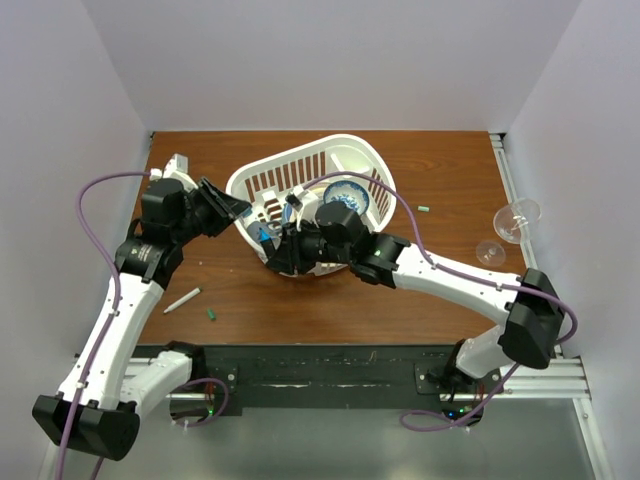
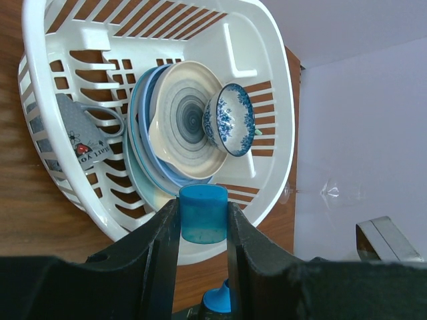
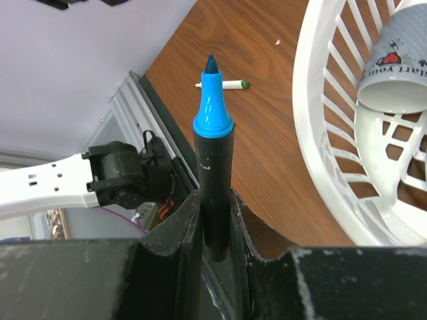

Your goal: Insert the pens into the pen caps

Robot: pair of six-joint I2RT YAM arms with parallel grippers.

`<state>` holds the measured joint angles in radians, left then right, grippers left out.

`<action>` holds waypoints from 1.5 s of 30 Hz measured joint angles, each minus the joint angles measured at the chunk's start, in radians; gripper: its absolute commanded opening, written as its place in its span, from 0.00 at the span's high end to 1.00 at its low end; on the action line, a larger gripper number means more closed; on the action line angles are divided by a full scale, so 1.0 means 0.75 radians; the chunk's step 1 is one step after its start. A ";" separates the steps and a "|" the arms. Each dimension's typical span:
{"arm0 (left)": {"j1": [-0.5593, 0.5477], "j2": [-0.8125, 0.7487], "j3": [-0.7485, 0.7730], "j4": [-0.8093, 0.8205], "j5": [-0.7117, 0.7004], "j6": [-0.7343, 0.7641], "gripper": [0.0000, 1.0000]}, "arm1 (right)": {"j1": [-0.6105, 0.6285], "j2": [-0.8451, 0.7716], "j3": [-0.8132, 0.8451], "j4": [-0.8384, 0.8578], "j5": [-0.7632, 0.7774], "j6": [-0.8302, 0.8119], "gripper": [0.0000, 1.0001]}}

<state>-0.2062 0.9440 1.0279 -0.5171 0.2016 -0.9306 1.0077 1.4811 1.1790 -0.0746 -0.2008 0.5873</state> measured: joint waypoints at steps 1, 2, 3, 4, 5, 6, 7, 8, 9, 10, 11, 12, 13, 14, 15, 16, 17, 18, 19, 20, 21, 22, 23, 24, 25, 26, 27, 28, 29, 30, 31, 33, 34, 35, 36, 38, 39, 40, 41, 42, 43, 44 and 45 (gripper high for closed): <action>0.000 -0.001 0.000 0.001 0.004 0.003 1.00 | 0.000 0.009 0.012 0.000 -0.001 0.000 1.00; 0.000 -0.001 0.000 0.001 0.008 0.008 1.00 | 0.001 0.019 0.025 -0.002 -0.002 0.000 1.00; 0.000 -0.001 -0.001 0.001 0.012 0.011 1.00 | 0.000 0.028 0.037 -0.002 -0.002 0.000 1.00; 0.000 -0.002 -0.001 0.001 0.015 0.012 1.00 | 0.000 0.036 0.047 -0.005 -0.002 0.000 1.00; 0.000 -0.003 -0.001 0.001 0.018 0.013 1.00 | 0.000 0.043 0.060 -0.010 -0.002 0.000 1.00; 0.000 -0.005 -0.002 0.001 0.023 0.015 1.00 | 0.000 0.051 0.073 -0.014 -0.002 0.000 1.00; 0.000 -0.008 -0.004 0.001 0.028 0.015 1.00 | 0.001 0.060 0.082 -0.017 -0.002 0.000 1.00; 0.000 -0.010 -0.008 0.001 0.033 0.015 1.00 | 0.000 0.069 0.096 -0.020 -0.003 0.001 1.00; -0.001 -0.013 -0.012 0.000 0.040 0.015 1.00 | 0.000 0.078 0.107 -0.021 -0.003 0.000 1.00; -0.001 -0.016 -0.016 -0.001 0.044 0.015 1.00 | 0.000 0.086 0.113 -0.021 -0.003 0.001 1.00; -0.001 -0.017 -0.018 -0.003 0.047 0.015 1.00 | 0.000 0.095 0.122 -0.024 -0.003 0.001 1.00; -0.001 -0.020 -0.021 -0.003 0.051 0.015 1.00 | 0.000 0.104 0.130 -0.031 -0.003 0.001 1.00; -0.001 -0.024 -0.024 -0.003 0.052 0.015 1.00 | 0.000 0.110 0.136 -0.036 -0.003 0.001 1.00; 0.000 -0.030 -0.028 -0.003 0.053 0.015 1.00 | 0.000 0.115 0.142 -0.045 -0.002 0.001 1.00; -0.001 -0.037 -0.034 -0.004 0.055 0.015 1.00 | 0.000 0.117 0.145 -0.051 -0.002 0.001 1.00; -0.001 -0.044 -0.037 -0.006 0.056 0.015 1.00 | 0.000 0.119 0.149 -0.056 -0.001 0.001 1.00; -0.001 -0.048 -0.037 -0.009 0.056 0.015 1.00 | 0.000 0.121 0.153 -0.061 -0.001 0.001 1.00; -0.001 -0.053 -0.037 -0.011 0.057 0.015 1.00 | 0.000 0.122 0.159 -0.066 -0.001 0.001 1.00; -0.001 -0.058 -0.037 -0.011 0.060 0.015 1.00 | 0.000 0.123 0.165 -0.070 -0.001 0.001 1.00; -0.001 -0.063 -0.037 -0.011 0.063 0.017 1.00 | 0.000 0.124 0.169 -0.071 -0.001 0.002 1.00; -0.001 -0.067 -0.037 -0.012 0.064 0.021 1.00 | 0.000 0.126 0.173 -0.071 -0.001 0.003 1.00; -0.001 -0.070 -0.037 -0.012 0.065 0.024 1.00 | 0.000 0.129 0.176 -0.071 -0.001 0.005 1.00; -0.001 -0.073 -0.037 -0.016 0.065 0.028 1.00 | 0.000 0.129 0.178 -0.071 -0.001 0.005 1.00; -0.001 -0.074 -0.037 -0.020 0.066 0.034 1.00 | 0.000 0.132 0.180 -0.072 -0.001 0.007 1.00; -0.001 -0.075 -0.037 -0.024 0.066 0.036 1.00 | 0.000 0.135 0.184 -0.073 -0.001 0.007 1.00; -0.001 -0.075 -0.037 -0.030 0.066 0.040 1.00 | 0.000 0.140 0.191 -0.081 0.000 0.009 1.00; -0.001 -0.076 -0.037 -0.033 0.067 0.044 1.00 | 0.000 0.149 0.203 -0.088 0.001 0.010 1.00; -0.001 -0.076 -0.037 -0.035 0.067 0.046 1.00 | 0.000 0.157 0.215 -0.092 0.001 0.010 1.00; -0.001 -0.078 -0.037 -0.038 0.067 0.048 1.00 | 0.000 0.163 0.223 -0.093 0.004 0.011 1.00; -0.001 -0.080 -0.037 -0.041 0.066 0.049 1.00 | 0.000 0.170 0.233 -0.099 0.012 0.011 1.00; -0.001 -0.086 -0.039 -0.045 0.064 0.050 1.00 | 0.000 0.178 0.248 -0.104 0.019 0.010 1.00; 0.000 -0.100 -0.044 -0.041 0.062 0.058 1.00 | 0.001 0.191 0.275 -0.126 0.033 0.010 1.00; -0.001 -0.108 -0.049 -0.041 0.064 0.063 1.00 | 0.003 0.201 0.293 -0.134 0.037 0.010 1.00; -0.001 -0.119 -0.058 -0.040 0.063 0.071 1.00 | 0.003 0.216 0.315 -0.143 0.040 0.010 1.00; 0.000 -0.122 -0.061 -0.040 0.058 0.074 1.00 | 0.004 0.227 0.337 -0.161 0.042 0.009 1.00; 0.001 -0.124 -0.062 -0.040 0.047 0.084 1.00 | 0.009 0.245 0.364 -0.184 0.060 0.008 1.00; 0.001 -0.124 -0.064 -0.040 0.043 0.090 1.00 | 0.010 0.252 0.374 -0.195 0.066 0.005 1.00; 0.001 -0.124 -0.067 -0.039 0.039 0.101 1.00 | 0.012 0.260 0.389 -0.210 0.071 0.003 1.00; 0.001 -0.124 -0.070 -0.038 0.035 0.107 1.00 | 0.012 0.270 0.408 -0.227 0.075 -0.002 1.00; 0.002 -0.125 -0.072 -0.034 0.030 0.116 0.90 | 0.013 0.282 0.429 -0.245 0.080 -0.007 1.00; 0.002 -0.126 -0.074 -0.029 0.025 0.125 0.83 | 0.013 0.291 0.445 -0.258 0.082 -0.013 1.00; 0.002 -0.126 -0.075 -0.028 0.025 0.132 0.77 | 0.013 0.296 0.450 -0.263 0.083 -0.019 1.00; 0.003 -0.128 -0.075 -0.026 0.027 0.140 0.63 | 0.014 0.296 0.451 -0.264 0.085 -0.032 1.00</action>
<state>-0.2043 0.8482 0.9714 -0.5369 0.2222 -0.8253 1.0183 1.7031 1.5169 -0.2726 -0.1368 0.5632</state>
